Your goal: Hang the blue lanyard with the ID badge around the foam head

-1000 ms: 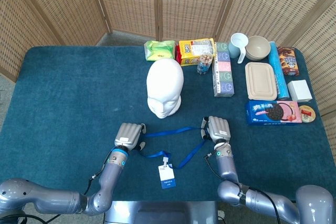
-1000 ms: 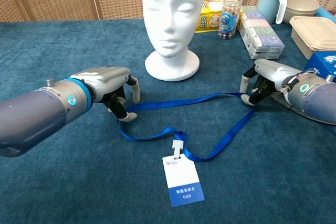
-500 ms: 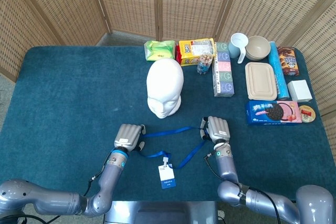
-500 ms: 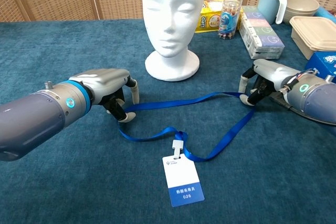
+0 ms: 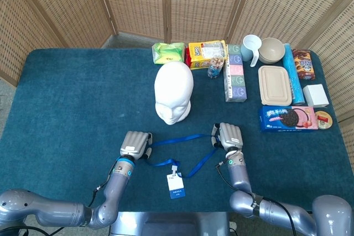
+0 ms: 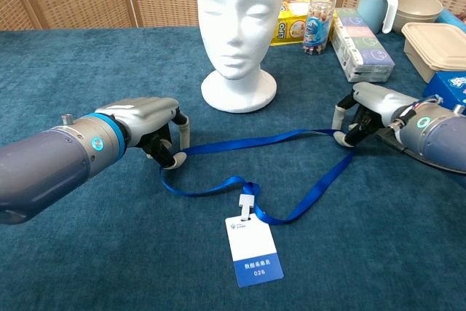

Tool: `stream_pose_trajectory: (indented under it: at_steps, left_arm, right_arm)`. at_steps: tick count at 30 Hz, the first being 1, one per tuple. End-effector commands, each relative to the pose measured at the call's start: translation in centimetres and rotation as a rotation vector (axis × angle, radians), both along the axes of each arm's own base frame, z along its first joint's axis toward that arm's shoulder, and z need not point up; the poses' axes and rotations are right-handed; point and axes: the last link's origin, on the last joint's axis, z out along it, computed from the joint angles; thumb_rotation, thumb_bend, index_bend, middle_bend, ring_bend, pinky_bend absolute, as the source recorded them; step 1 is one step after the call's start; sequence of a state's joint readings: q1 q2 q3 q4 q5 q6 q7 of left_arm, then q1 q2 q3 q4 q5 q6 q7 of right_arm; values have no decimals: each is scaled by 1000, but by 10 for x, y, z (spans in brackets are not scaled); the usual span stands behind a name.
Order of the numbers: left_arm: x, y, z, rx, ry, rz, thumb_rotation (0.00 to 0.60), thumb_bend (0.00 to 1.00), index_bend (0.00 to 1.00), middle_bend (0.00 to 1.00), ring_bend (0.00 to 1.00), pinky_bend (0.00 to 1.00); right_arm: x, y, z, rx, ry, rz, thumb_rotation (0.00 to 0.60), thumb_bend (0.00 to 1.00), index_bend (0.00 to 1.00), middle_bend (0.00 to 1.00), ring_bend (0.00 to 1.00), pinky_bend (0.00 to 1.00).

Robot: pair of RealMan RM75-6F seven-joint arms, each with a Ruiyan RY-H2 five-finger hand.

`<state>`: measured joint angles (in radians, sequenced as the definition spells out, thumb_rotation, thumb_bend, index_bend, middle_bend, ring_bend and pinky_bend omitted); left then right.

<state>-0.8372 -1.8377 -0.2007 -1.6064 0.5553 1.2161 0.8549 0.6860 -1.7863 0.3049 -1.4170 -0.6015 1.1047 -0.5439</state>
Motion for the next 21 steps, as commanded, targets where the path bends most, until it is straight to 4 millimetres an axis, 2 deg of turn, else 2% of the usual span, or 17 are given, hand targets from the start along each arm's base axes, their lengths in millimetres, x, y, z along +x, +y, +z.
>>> stream_pose_trajectory:
  at_steps: [1,21]
  left_arm:
    - [0,0,0,-2,3,1,539,438,465,875,1000,1000]
    - [-1,-2,-2,-10,25,-9,541,466,514,880,1000,1000]
  right_arm:
    - [0,0,0,0,-1,-1,600,550,587,1000,1000,1000]
    - [1,0,-1,5,-7,0,600,553,587,1000,1000,1000]
